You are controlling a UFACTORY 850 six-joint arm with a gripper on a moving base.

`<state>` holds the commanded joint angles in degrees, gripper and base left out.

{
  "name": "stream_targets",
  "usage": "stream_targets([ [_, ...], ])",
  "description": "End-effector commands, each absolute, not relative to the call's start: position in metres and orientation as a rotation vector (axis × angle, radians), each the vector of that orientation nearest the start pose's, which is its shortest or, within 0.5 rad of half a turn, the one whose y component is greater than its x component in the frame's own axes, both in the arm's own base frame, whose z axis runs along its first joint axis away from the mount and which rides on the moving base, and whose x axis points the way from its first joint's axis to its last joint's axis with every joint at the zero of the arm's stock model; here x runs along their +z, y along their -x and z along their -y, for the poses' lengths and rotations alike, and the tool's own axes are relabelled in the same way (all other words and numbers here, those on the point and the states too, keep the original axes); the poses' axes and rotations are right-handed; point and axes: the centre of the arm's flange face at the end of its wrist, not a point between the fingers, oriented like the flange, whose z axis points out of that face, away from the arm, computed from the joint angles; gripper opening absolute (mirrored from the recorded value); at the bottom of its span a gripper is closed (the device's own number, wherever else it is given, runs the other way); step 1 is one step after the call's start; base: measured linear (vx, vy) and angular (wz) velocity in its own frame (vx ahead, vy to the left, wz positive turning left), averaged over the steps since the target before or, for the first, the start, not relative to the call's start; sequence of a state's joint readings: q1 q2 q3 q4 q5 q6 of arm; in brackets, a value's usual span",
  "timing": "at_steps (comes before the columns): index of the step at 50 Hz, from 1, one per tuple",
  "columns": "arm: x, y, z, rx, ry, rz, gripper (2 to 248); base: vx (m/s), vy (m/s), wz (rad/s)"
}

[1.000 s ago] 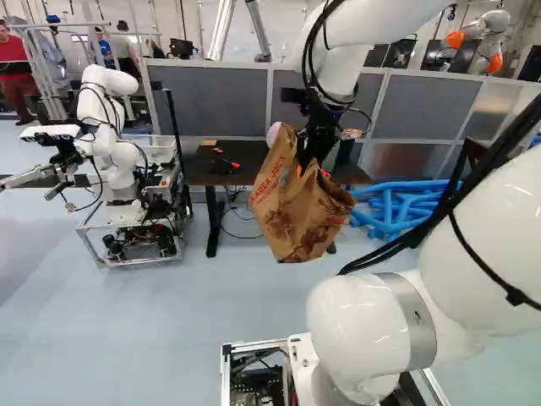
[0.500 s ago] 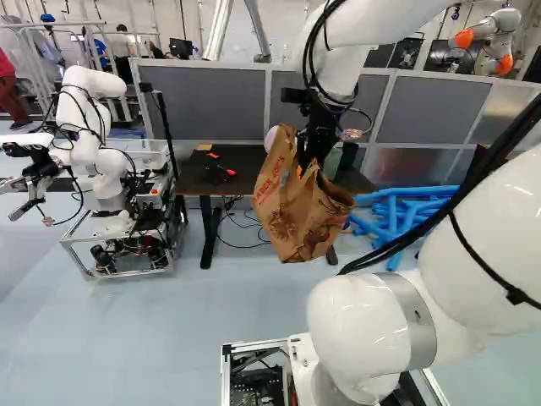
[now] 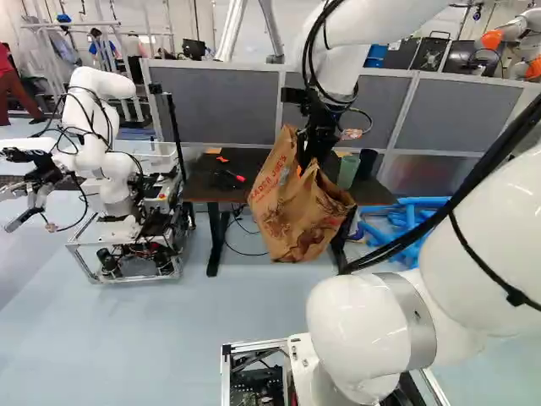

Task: Pick up the bag on the ground and place it on the table

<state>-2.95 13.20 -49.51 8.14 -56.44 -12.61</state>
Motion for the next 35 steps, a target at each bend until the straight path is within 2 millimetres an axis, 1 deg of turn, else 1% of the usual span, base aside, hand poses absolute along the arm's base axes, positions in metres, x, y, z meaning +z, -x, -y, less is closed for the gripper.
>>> stream_targets([
  [35,0.5929,-0.3685,0.0083,-0.189,3.026,0.146,21,0.136,-0.04,-0.001],
])
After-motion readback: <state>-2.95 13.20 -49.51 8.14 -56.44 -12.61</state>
